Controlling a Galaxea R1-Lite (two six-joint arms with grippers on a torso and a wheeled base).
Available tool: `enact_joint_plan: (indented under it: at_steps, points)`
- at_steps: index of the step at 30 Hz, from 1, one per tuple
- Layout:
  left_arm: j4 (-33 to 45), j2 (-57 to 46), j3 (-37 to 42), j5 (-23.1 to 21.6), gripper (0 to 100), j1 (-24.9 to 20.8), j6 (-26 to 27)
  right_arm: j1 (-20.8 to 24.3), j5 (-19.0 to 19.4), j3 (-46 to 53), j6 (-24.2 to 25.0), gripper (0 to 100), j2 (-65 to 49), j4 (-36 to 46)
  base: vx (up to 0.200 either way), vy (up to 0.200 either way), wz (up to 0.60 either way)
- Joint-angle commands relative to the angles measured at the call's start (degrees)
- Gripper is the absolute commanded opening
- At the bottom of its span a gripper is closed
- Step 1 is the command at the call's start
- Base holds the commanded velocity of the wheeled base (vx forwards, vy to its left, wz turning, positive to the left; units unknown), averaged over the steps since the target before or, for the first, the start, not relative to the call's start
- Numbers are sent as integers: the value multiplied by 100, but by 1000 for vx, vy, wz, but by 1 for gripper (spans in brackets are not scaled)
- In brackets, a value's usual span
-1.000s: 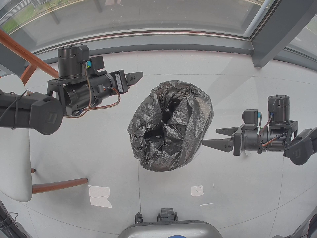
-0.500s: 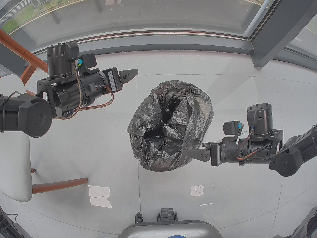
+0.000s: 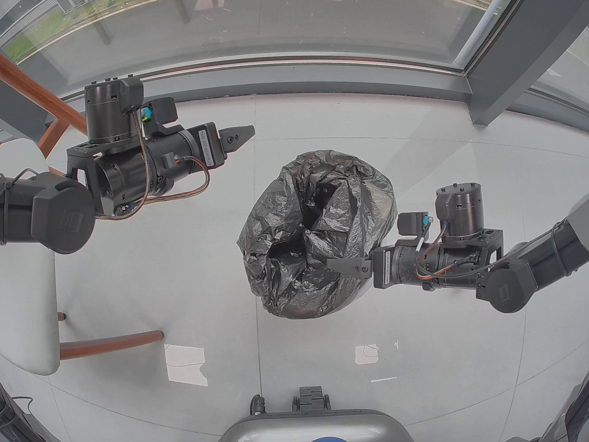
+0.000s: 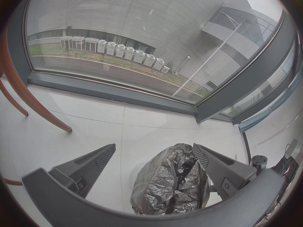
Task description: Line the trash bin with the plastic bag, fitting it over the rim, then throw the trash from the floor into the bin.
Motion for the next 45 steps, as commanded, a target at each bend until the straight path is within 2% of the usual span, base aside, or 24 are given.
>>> enact_joint_plan:
  at_steps: [1,2,3,15,23,29,30,36,37,39,40,45]
  points:
    - [-1,-6,1,1,100,15,-4,17,-43,-199,2,100,300,5,0,0,0]
    - [-1,-6,1,1,100,23,-4,17,-52,-216,2,100,300,5,0,0,0]
    - [-1,-6,1,1,100,23,-4,9,-52,-216,-7,0,291,5,0,0,0]
    - [-1,-15,27,1,100,23,-4,-273,-17,-23,-16,0,-315,32,0,0,0]
    - [-1,-15,89,1,100,23,5,-616,-26,671,-209,0,-623,14,0,0,0]
    - [-1,-85,185,1,100,23,5,-668,-52,1032,-280,0,-764,5,0,0,0]
    - [-1,-112,176,1,100,23,5,-668,-52,1076,-315,100,-772,5,0,0,0]
    - [-1,-129,194,-8,100,23,5,-897,-78,1164,-455,100,-790,-56,0,0,0]
    - [-1,-129,194,-8,100,23,5,-1336,-140,1181,-464,100,-931,14,0,0,0]
    - [-1,-129,194,-8,100,23,5,-1503,-140,1199,-473,100,-931,14,0,0,0]
    - [-1,-120,203,-8,100,23,5,-1925,-140,1251,-561,100,-904,14,0,0,0]
    - [-1,-94,203,-8,100,15,5,-3015,-70,1339,-1290,100,-447,-74,0,0,0]
